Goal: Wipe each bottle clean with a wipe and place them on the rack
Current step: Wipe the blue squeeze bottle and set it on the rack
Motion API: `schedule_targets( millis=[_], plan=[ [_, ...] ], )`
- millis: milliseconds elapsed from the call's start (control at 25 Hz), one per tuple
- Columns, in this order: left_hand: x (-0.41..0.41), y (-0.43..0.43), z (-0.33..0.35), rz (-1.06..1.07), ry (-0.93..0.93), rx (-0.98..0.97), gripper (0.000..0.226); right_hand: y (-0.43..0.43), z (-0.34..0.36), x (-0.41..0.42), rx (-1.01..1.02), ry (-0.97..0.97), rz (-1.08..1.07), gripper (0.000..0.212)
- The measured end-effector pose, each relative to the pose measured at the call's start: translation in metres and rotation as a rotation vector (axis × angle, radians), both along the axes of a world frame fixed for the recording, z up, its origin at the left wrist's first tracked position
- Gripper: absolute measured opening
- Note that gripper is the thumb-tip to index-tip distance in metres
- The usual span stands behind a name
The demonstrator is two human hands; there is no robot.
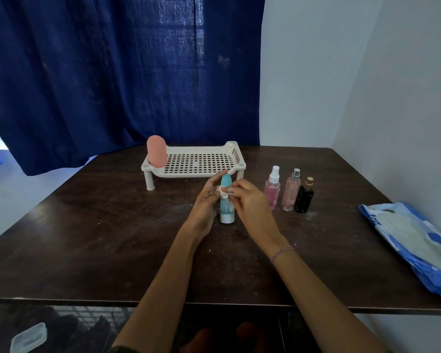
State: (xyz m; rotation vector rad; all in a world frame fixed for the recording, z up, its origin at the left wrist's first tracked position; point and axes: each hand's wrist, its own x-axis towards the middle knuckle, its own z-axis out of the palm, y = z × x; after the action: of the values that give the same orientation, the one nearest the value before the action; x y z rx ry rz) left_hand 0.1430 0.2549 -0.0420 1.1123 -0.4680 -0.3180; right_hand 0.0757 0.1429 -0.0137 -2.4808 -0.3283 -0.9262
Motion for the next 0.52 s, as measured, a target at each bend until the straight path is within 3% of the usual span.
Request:
schedule_targets(
  millis=[360,520],
  plan=[
    [0.003,0.001,-0.003,0.106,-0.036,0.042,0.029,0.0,0.001,0.001,-0.011,0.002,-0.011,0.02],
    [0.006,0.004,-0.003,0.211,-0.062,0.089,0.027,0.0,-0.014,-0.009,-0.138,0.053,0.008,0.024]
  ],
)
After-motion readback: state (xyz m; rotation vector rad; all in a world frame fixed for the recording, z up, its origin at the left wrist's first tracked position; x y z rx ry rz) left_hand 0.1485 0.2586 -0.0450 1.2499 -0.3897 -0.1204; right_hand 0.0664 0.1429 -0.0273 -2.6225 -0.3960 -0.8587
